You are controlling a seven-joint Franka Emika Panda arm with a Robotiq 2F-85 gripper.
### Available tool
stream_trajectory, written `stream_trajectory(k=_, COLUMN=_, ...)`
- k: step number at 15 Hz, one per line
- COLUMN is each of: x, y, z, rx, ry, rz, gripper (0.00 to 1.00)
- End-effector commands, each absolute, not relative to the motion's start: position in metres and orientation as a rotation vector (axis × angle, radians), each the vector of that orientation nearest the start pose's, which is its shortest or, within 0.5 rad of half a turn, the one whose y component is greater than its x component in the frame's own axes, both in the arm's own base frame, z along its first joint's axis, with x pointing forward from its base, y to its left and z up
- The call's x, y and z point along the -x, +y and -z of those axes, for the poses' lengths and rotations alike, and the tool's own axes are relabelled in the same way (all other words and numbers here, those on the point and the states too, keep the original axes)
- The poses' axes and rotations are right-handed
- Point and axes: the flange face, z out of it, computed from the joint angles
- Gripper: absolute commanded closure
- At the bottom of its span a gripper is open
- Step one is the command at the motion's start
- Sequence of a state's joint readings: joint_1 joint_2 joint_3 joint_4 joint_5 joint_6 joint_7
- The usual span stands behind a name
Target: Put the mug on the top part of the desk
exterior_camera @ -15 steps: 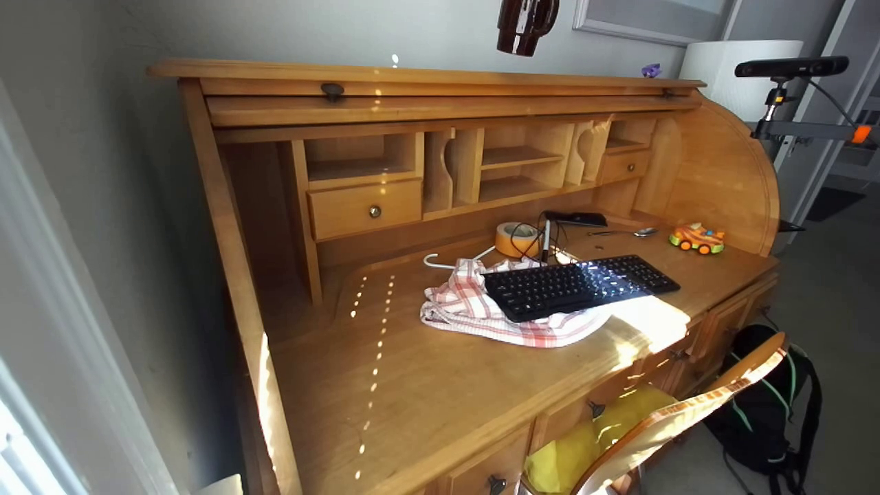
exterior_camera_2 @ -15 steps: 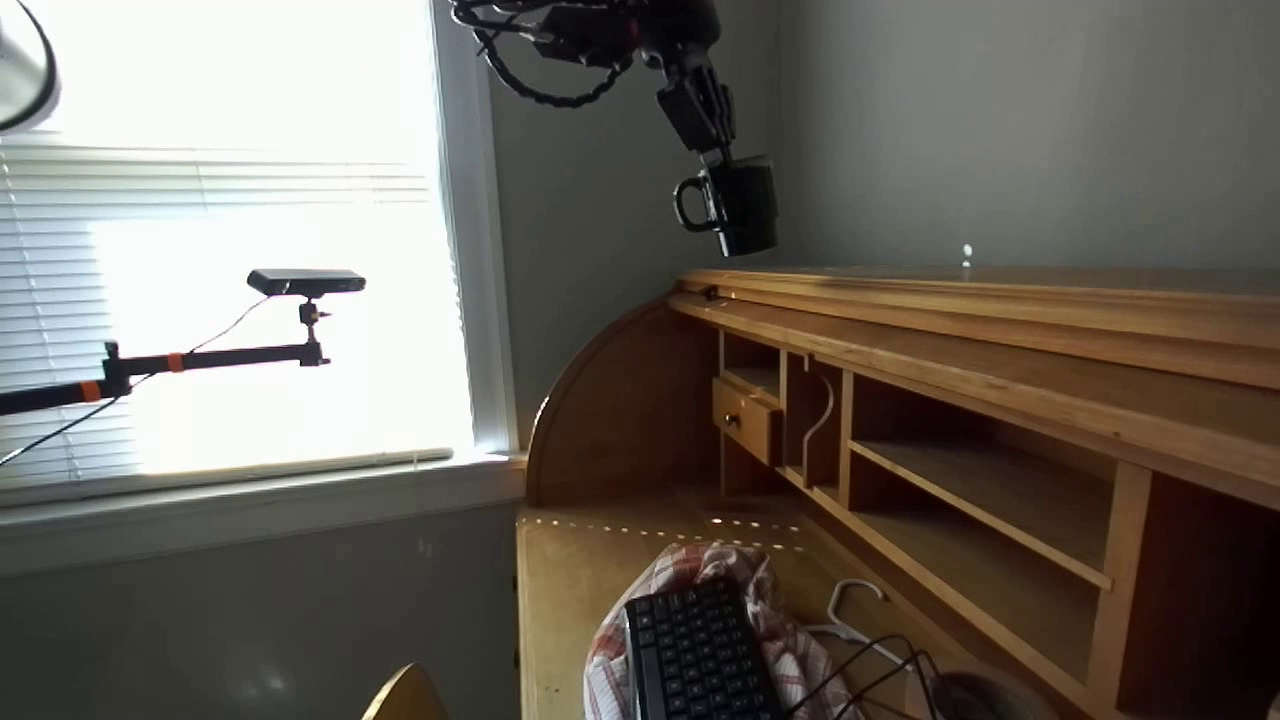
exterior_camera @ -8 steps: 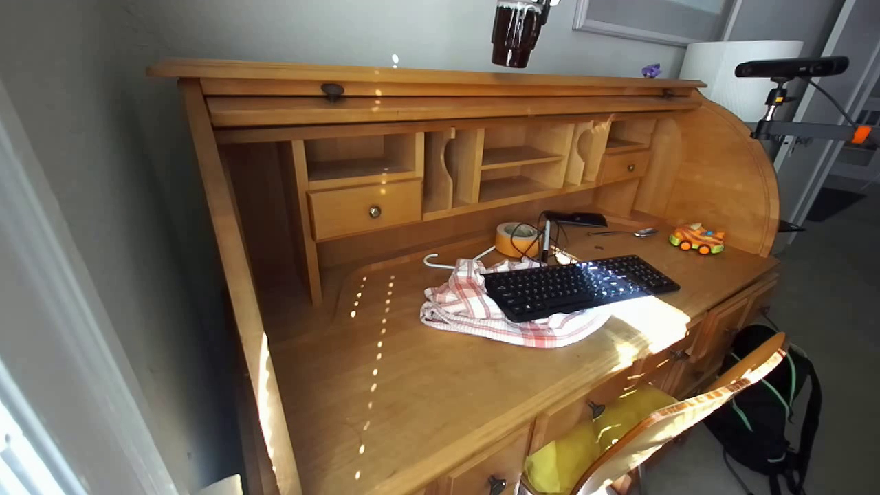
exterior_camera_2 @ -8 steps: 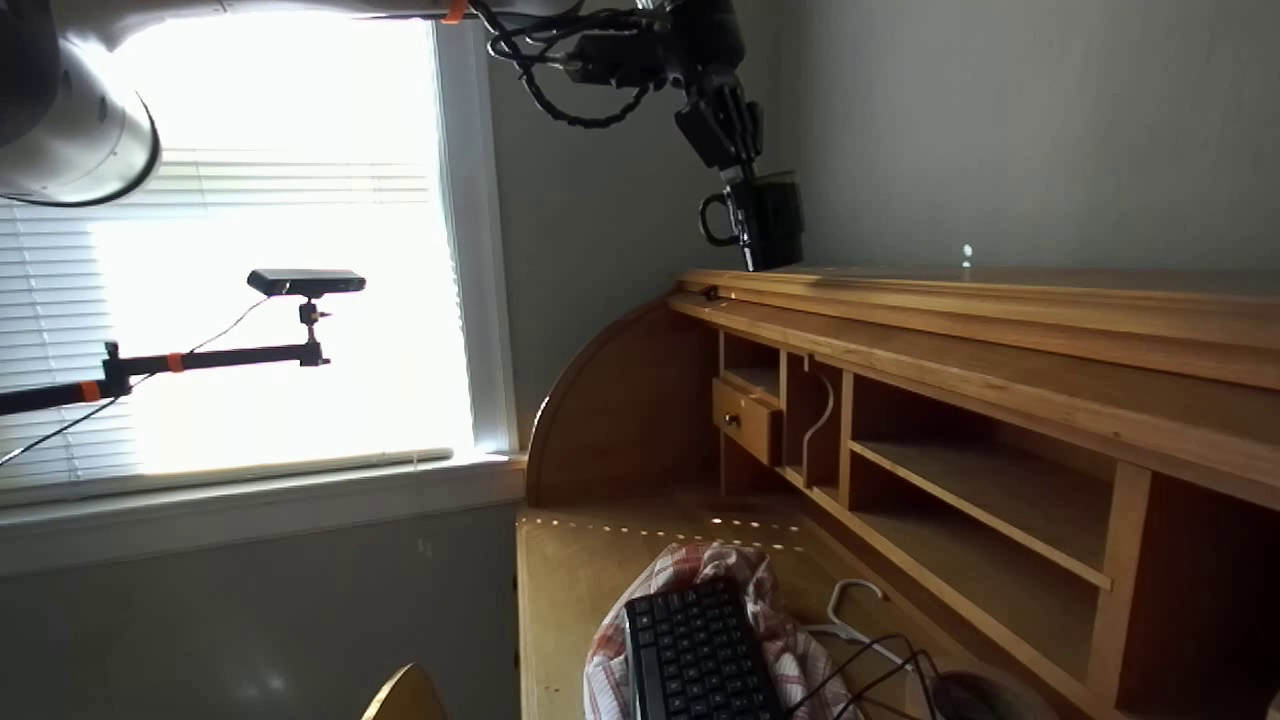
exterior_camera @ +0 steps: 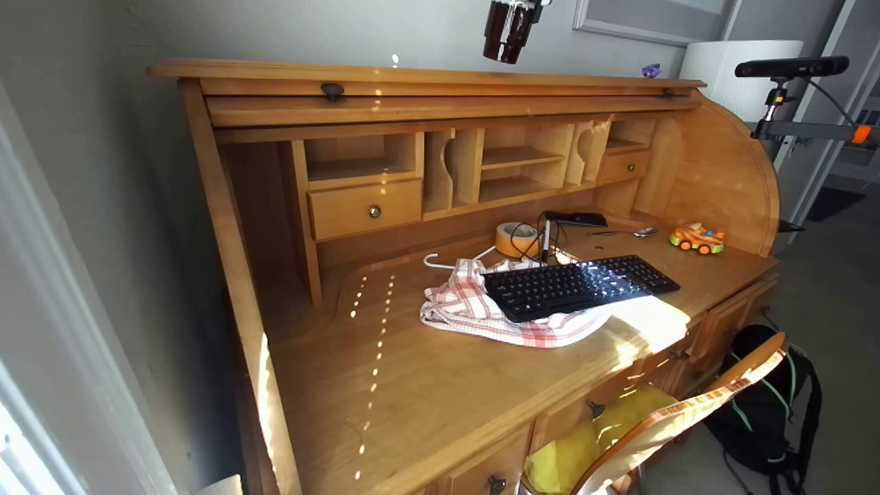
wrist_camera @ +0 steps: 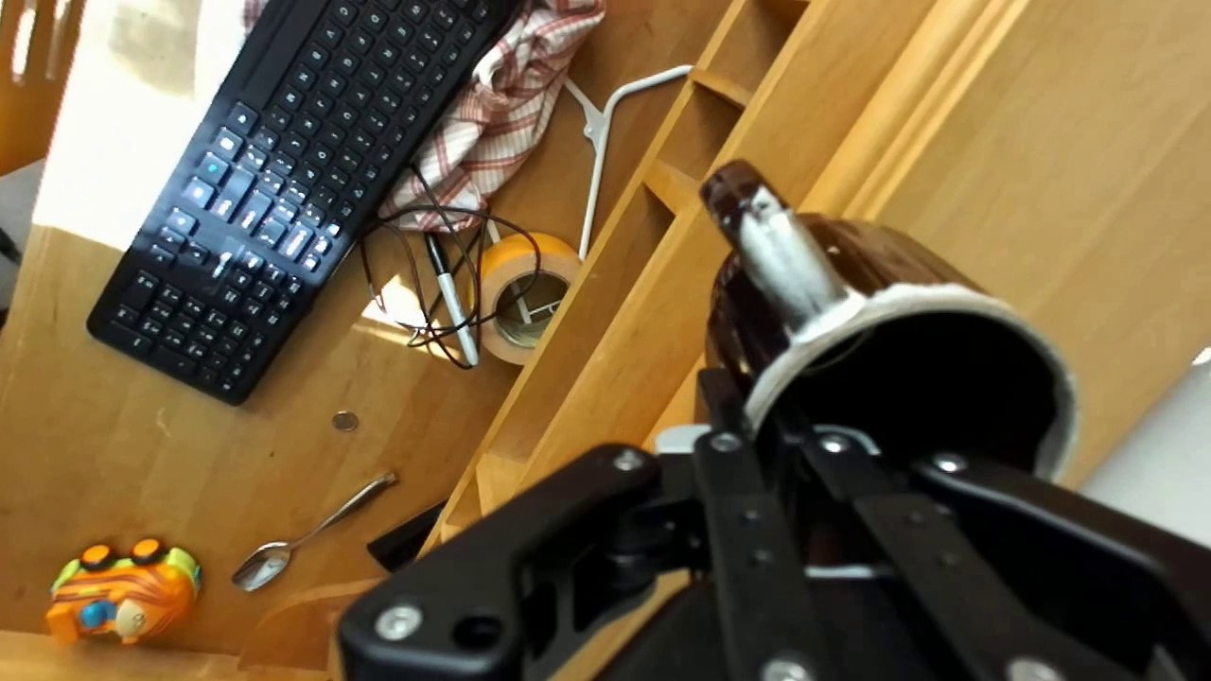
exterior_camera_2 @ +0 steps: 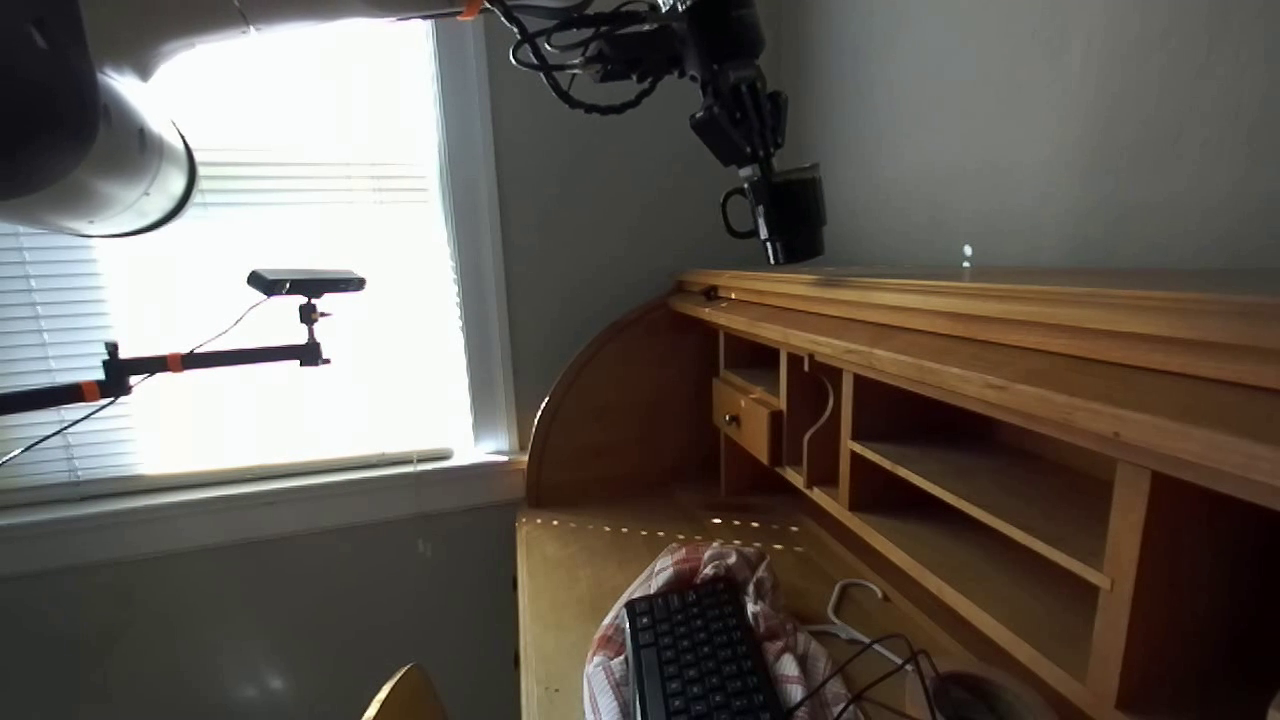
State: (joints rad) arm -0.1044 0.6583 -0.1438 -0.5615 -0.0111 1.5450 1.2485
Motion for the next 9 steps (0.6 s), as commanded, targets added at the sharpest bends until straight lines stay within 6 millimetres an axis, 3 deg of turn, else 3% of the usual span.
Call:
stream_trajectory(k=1, x=-0.705, y=-0.133, z=-0.673, rx=2.132, ry=2.004, rz=0.546, gripper=0.98)
stream_trajectory(k=9, x=-0.722, y=-0.14, z=-0.658, rx=2.043, ry=2.008, rz=0.597, gripper=0.98)
